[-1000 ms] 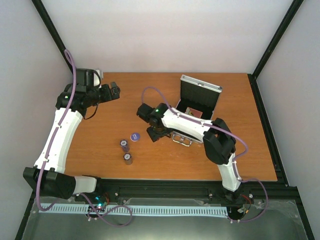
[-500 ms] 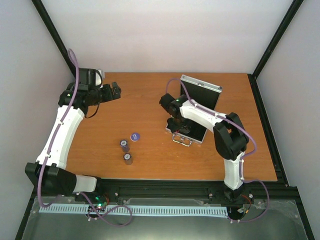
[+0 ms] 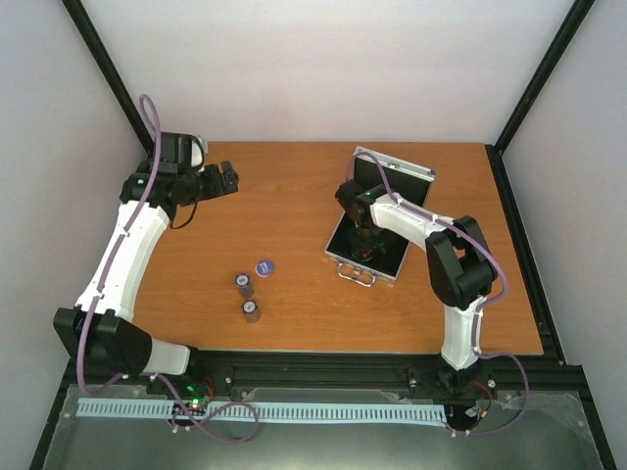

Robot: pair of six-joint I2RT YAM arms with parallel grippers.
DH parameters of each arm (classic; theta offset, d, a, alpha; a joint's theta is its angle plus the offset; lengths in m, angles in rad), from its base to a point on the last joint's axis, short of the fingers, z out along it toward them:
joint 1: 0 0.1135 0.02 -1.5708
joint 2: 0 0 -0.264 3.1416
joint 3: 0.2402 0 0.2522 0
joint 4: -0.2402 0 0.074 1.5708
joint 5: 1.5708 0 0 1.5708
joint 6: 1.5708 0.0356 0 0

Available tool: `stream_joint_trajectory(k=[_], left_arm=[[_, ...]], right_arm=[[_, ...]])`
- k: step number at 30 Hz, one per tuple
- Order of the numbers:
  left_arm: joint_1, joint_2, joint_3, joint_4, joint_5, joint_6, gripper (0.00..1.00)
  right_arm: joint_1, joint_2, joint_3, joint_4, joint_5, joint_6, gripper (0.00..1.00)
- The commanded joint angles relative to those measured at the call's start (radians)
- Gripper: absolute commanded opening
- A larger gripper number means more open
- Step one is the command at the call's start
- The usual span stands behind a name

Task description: Pack up texas hold em set

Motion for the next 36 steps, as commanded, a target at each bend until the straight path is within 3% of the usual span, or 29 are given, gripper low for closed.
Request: stream_joint_trajectory(k=[1, 10, 20, 36], left_arm=[[0.006, 0.015, 0.022, 0.02, -0.016, -0.003, 1.0], [0.006, 0.038, 0.025, 0.026, -0.018, -0.006, 1.0], [0.006, 0.043, 0.025, 0.03, -0.013, -0.003, 1.0], [0.006, 0.039, 0.031, 0.019, -0.01, 0.01, 1.0]], right_arm=[[-0.039, -0.018, -0.025, 0.038, 0.013, -0.037, 0.56], [-0.042, 0.02, -0.053, 0.078, -0.042, -0.052, 0.57], [-0.043, -0.003, -0.08, 0.082, -0.071, -0.046, 0.89], [-0.043, 0.017, -0.051, 0.094, -0.178, -0.031, 0.9]])
